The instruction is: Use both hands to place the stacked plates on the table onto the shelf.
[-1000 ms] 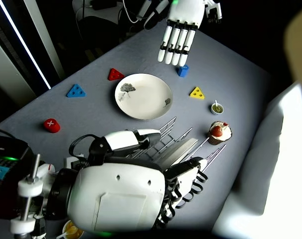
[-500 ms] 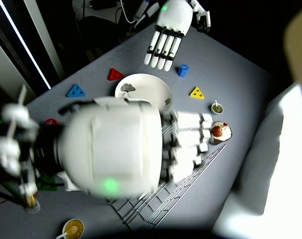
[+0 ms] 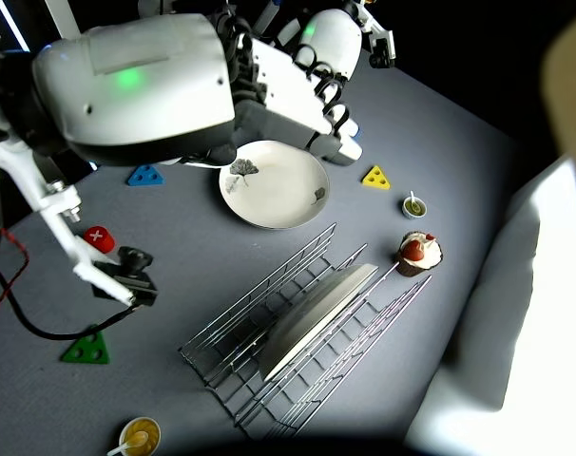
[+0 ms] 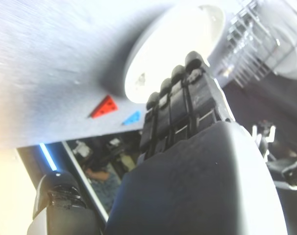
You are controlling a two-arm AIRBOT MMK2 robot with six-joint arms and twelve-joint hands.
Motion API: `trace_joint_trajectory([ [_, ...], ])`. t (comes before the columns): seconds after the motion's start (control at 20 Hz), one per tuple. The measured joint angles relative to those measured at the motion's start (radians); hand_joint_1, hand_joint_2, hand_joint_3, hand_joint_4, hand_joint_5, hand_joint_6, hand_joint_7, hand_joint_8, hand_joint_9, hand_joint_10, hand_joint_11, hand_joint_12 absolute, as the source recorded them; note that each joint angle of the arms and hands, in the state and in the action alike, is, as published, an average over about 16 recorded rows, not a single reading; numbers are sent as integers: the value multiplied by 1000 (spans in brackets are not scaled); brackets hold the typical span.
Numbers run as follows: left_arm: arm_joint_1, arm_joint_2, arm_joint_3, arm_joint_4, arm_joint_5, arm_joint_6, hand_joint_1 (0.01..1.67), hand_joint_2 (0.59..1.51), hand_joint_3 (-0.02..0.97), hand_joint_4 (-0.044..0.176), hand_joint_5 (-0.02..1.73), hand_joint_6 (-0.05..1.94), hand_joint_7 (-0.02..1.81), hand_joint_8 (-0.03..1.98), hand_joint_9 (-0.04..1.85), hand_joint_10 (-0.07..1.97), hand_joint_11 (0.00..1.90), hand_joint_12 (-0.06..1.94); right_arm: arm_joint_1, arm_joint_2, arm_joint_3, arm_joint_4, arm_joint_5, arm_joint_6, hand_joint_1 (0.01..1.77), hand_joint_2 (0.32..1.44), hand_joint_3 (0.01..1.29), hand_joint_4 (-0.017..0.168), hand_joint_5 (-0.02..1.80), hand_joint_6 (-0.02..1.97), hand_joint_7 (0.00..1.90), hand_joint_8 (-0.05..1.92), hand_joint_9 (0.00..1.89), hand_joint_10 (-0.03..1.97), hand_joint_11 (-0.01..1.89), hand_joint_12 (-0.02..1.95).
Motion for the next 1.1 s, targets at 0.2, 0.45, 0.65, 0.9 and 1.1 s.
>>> trace_joint_trajectory([
  [0.2,21,-12,-1,-14,22,21,106,916,1,2,65,6,97,10,107,3,119,15,-14,15,-33,-7,8,-31,936,941,12,4,546,11,573,14,592,9,642,71],
  [0.45,43,-26,-1,-26,45,44,76,922,1,0,71,4,106,8,108,3,115,15,-26,16,-53,-13,13,-38,815,1005,12,3,532,11,545,14,571,10,631,66],
  [0.65,59,-35,-2,-32,62,61,55,931,1,-2,69,0,103,8,99,2,104,15,-34,12,-68,-30,26,-40,677,1076,12,4,527,10,525,15,550,10,617,59],
  [0.9,82,-42,-2,-38,76,79,36,938,1,-4,60,-8,94,6,87,3,91,13,-39,5,-75,-39,35,-46,581,1141,12,4,534,10,517,15,542,10,607,47],
  [1.1,100,-45,-2,-44,84,89,53,937,1,-6,40,-13,77,3,71,5,81,11,-43,0,-78,-43,38,-53,576,1160,12,4,546,10,517,14,535,10,596,38],
])
